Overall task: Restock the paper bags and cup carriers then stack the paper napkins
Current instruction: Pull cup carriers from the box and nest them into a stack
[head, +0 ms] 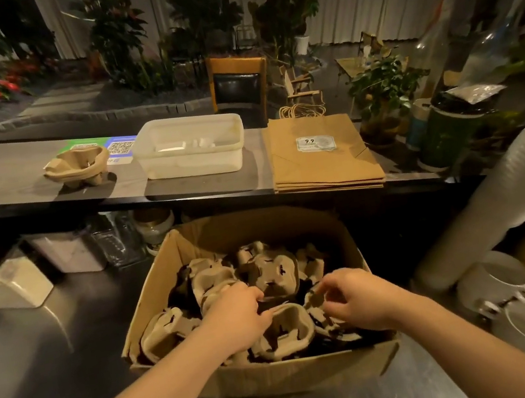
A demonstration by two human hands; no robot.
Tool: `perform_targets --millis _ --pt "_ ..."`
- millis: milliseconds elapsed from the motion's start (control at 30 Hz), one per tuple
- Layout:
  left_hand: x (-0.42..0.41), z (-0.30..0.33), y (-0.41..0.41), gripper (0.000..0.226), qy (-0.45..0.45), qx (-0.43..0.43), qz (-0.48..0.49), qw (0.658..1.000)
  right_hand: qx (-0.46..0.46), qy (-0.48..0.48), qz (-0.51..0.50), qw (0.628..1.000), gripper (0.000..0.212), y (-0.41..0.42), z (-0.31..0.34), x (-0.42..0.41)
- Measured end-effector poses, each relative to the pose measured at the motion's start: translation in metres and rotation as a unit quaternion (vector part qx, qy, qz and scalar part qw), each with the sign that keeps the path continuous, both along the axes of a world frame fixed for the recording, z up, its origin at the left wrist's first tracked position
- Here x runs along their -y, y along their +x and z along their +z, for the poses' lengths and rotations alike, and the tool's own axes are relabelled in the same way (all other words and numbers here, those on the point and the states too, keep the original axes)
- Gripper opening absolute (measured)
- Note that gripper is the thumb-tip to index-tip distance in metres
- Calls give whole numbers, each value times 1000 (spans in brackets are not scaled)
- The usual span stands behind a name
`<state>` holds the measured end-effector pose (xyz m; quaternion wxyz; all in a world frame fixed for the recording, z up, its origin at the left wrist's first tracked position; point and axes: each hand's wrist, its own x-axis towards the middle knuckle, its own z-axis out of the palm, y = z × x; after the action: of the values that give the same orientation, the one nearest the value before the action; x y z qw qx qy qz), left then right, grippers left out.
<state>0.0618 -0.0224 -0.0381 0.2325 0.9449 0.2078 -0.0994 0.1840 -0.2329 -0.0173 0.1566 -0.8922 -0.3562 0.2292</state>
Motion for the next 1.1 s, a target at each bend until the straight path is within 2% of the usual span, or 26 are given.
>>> perform_targets --millis 100,200,300,433,500,633,767,867,933,1000,1100 --pt "6 -5 -3 50 64 2 -29 998 14 -96 39 995 31 -7 -7 1" --pt "10 -14 -3 56 110 -43 -59 991 23 -118 30 992 32 -12 -12 0" --pt "13 -19 -3 49 119 -79 -64 988 56 -141 21 988 31 -16 -15 0" --pt "13 -14 -2 47 102 -69 -27 992 72 -147 18 986 25 -24 -17 -1" --pt "10 -13 -2 43 66 -42 8 997 56 -130 8 990 21 -24 -17 1" --pt "-1 -7 -7 22 -35 7 70 997 48 -69 -31 996 15 -28 -15 4" --pt "-5 5 -14 6 -120 32 97 987 59 3 -81 995 21 -31 -8 7" --pt "-7 9 -16 27 -184 49 136 972 51 71 -120 989 18 -36 -4 6" --pt "-8 12 -16 28 -242 54 176 953 51 118 -143 981 17 -40 -1 4" --pt "-11 14 -14 29 -310 51 213 925 62 157 -154 974 16 -44 4 -1" --pt "-14 18 -14 46 -417 50 259 870 87 201 -149 964 11 -49 10 -8"
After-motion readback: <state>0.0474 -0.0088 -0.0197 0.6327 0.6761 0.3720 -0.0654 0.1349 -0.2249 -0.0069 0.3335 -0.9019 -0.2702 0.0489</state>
